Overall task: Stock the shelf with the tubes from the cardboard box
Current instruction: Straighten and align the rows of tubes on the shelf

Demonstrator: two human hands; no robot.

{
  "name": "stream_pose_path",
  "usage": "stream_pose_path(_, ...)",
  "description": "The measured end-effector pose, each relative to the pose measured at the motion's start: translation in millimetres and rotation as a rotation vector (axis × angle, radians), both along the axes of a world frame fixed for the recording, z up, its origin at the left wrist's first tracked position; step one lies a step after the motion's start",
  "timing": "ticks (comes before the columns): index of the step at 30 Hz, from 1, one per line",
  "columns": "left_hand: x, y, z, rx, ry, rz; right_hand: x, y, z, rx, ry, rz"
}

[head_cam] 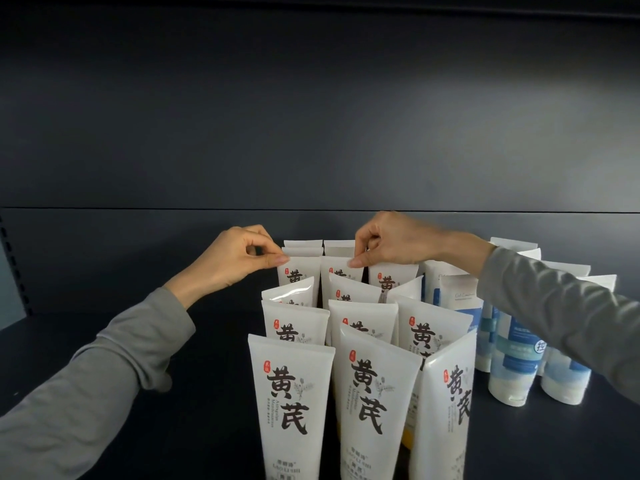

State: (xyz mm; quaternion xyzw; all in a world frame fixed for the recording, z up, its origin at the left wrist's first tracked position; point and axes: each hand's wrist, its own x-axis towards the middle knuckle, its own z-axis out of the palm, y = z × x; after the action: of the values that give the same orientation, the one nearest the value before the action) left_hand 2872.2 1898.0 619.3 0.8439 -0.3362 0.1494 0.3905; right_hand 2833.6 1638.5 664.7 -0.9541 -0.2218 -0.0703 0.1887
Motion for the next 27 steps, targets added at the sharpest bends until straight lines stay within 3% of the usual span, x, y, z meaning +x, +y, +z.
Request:
stream_pose_path(17,-2,0,2,0.029,0.062,0.032,-7,-7,2,0.047,0.037,-0.009)
stream_pose_path(27,-4,-29,22,0.182,-0.11,0.069,-21,-31,16,-0.055,0.129,-0.126)
